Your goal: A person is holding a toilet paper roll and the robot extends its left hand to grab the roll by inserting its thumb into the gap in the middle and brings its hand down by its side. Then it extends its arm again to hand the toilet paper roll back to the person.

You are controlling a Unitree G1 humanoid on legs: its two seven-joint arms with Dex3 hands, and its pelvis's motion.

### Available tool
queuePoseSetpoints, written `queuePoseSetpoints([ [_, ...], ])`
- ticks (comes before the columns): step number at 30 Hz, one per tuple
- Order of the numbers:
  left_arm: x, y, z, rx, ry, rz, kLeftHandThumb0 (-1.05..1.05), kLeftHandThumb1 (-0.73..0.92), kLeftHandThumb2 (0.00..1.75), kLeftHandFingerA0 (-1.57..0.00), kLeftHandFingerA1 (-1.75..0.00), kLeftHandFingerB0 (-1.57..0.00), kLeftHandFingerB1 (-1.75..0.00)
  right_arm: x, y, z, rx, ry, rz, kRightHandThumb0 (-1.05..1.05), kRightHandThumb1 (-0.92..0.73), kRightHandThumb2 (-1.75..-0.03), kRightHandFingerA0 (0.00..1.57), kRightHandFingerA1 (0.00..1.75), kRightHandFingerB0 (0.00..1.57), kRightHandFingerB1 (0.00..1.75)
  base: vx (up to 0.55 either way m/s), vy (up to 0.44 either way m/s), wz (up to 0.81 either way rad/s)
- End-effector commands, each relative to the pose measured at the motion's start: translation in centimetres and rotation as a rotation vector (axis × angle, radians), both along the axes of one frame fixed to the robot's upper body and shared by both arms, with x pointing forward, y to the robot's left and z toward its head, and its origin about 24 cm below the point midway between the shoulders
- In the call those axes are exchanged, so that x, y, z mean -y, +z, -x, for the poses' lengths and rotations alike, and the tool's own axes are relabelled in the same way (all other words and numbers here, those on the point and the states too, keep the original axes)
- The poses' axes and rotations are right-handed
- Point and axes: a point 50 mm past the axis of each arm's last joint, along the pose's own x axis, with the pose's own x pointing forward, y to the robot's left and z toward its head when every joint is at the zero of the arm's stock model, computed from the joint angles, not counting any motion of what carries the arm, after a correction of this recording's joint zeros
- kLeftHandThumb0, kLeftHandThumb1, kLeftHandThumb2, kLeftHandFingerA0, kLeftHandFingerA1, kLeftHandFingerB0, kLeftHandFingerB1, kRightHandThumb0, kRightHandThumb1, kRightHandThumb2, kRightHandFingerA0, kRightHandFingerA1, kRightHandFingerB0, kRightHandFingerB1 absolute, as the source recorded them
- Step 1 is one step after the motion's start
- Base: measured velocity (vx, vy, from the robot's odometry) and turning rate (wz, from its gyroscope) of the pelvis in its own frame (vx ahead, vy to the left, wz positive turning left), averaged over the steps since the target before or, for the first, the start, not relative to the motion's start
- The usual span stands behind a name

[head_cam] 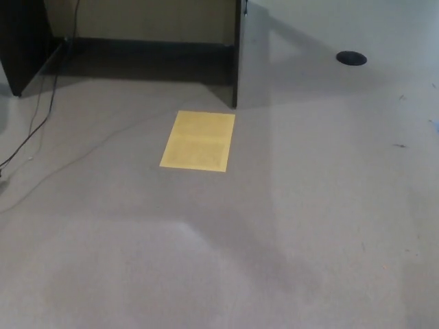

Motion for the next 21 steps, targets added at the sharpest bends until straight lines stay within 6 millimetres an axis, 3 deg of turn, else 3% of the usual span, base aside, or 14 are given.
queuePoseSetpoints([
  [1,-0.5,1.3,-0.3,0.127,0.003,0.035,-0.26,0.54,0.62,-0.29,-0.38,-0.24,-0.33,0.7,0.5,0.0,0.034,0.030,0.033,-0.43,-0.52,-0.81,0.57,0.64,0.28,0.48,0.00,0.000,0.00],
  [6,0.0,3.9,-2.1,0.288,-0.027,0.112,-0.32,0.48,0.61,-0.28,-0.38,-0.24,-0.34,0.7,0.5,-0.1,0.030,0.038,0.035,-0.44,-0.52,-0.81,0.57,0.63,0.26,0.47,0.00,0.000,0.00],
  [7,0.2,4.7,-2.7,0.326,-0.050,0.111,-0.34,0.47,0.61,-0.28,-0.38,-0.24,-0.34,0.7,0.6,-0.2,0.032,0.037,0.036,-0.38,-0.66,-0.60,0.63,0.56,0.34,0.35,0.00,0.000,0.00],
  [8,0.4,5.3,-3.0,0.350,-0.067,0.110,-0.34,0.47,0.61,-0.28,-0.38,-0.24,-0.34,0.7,0.6,-0.2,0.034,0.035,0.036,-0.38,-0.66,-0.60,0.63,0.56,0.34,0.35,-0.02,-0.006,0.07],
  [12,0.5,5.4,-3.0,0.348,-0.067,0.115,-0.34,0.47,0.61,-0.28,-0.38,-0.24,-0.34,0.7,0.6,-0.2,0.034,0.036,0.036,-0.38,-0.66,-0.60,0.63,0.56,0.34,0.35,0.00,0.000,0.00],
  [13,1.8,9.9,-5.6,0.525,-0.175,0.103,-0.34,0.46,0.60,-0.30,-0.42,-0.24,-0.35,0.7,0.5,-0.2,0.035,0.040,0.038,-0.43,-0.51,-0.83,0.61,0.69,0.30,0.49,0.00,0.000,0.00],
  [14,2.7,12.3,-6.7,0.610,-0.235,0.101,-0.36,0.45,0.61,-0.31,-0.42,-0.24,-0.35,0.6,0.5,-0.2,0.036,0.044,0.039,-0.42,-0.52,-0.82,0.58,0.67,0.31,0.49,0.00,0.000,0.00],
  [19,4.5,16.3,-8.2,0.697,-0.328,0.110,-0.31,0.44,0.58,-0.31,-0.40,-0.23,-0.34,0.6,0.3,0.1,0.022,0.048,0.043,-0.44,-0.52,-0.82,0.64,0.73,0.31,0.49,0.00,-0.002,0.01],
  [20,5.7,18.5,-8.9,0.784,-0.406,0.086,-0.27,0.44,0.57,-0.33,-0.42,-0.22,-0.34,0.6,0.3,0.1,0.016,0.053,0.044,-0.43,-0.52,-0.83,0.62,0.69,0.30,0.49,0.00,0.000,0.00],
  [21,5.7,18.5,-8.9,0.782,-0.405,0.087,-0.27,0.44,0.57,-0.33,-0.42,-0.22,-0.34,0.6,0.3,0.1,0.016,0.053,0.044,-0.43,-0.52,-0.83,0.62,0.69,0.30,0.49,0.00,0.000,0.00],
])
